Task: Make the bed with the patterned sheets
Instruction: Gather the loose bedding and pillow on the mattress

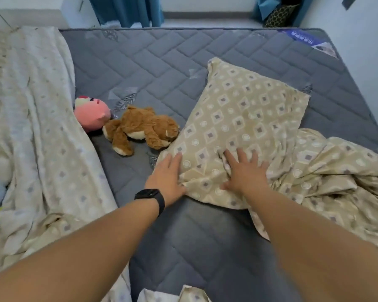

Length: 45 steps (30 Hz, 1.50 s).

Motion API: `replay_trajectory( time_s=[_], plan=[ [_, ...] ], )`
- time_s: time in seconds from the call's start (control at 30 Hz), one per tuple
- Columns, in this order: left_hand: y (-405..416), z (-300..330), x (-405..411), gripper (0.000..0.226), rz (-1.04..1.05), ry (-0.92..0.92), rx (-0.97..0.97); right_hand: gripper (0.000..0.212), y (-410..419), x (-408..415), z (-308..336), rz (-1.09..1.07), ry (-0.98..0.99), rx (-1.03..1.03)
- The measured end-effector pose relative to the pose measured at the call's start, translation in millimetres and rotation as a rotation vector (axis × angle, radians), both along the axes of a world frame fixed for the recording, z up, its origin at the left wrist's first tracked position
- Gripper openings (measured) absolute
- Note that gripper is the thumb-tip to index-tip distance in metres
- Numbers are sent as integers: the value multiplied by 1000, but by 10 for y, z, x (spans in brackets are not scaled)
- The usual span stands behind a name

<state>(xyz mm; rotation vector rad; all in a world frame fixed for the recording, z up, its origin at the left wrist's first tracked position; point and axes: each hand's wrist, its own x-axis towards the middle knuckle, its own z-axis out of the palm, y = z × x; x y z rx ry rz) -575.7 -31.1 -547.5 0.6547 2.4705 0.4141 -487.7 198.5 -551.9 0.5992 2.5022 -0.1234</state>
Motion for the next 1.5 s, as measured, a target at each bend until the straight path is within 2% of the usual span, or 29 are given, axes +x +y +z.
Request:
replay_trajectory(
  time_s=[0.1,0.17,0.3,0.37,0.43,0.57,0.63,0.7,0.77,0.87,0.97,1.03,1.17,1.23,1.3,1.4,1.5],
  plan=[
    [344,-618,-278,120,-77,-75,-96,122,180,34,-712,-27,-95,-86],
    [454,-946,-305,123,-61,-145,-110,123,234,46,-940,14,-76,-77],
    [569,-1259,-261,111,-27,49,-196,116,358,-58,-1080,56,-24,-59],
    [586,-1247,-262,103,-38,60,-176,111,361,-44,-1120,42,-10,-67],
    [569,-1179,-273,81,-45,45,-175,104,316,-29,-1098,15,-26,-95],
    [520,-665,-182,17,-87,65,-133,74,192,80,-615,-31,13,-178],
    [485,-285,-44,14,-115,54,-92,77,179,248,-230,-90,-50,-248],
    [379,54,156,16,-66,35,-61,102,103,455,132,-171,-97,-347],
    [247,607,334,16,34,31,34,123,-53,656,720,-259,-33,-394],
    [58,1519,492,14,140,21,167,130,-431,858,1594,-223,117,-263],
    [-271,2380,729,12,173,16,245,132,-985,1112,2351,-85,245,-153],
    [-609,2941,888,12,195,29,266,127,-1386,1261,2823,-1,363,-72],
    [-1248,3417,1158,14,176,38,223,108,-1884,1441,3264,221,550,61],
    [-1592,3524,1309,16,184,6,259,98,-2177,1544,3311,266,522,2],
    [-1959,3573,1429,22,184,-60,277,78,-2480,1662,3299,168,425,-147],
    [-2371,3610,1589,40,254,-263,330,48,-2750,1789,3271,115,375,-258],
    [-2682,3763,1735,23,464,-625,386,46,-2942,1878,3270,198,404,-241]
  ],
)
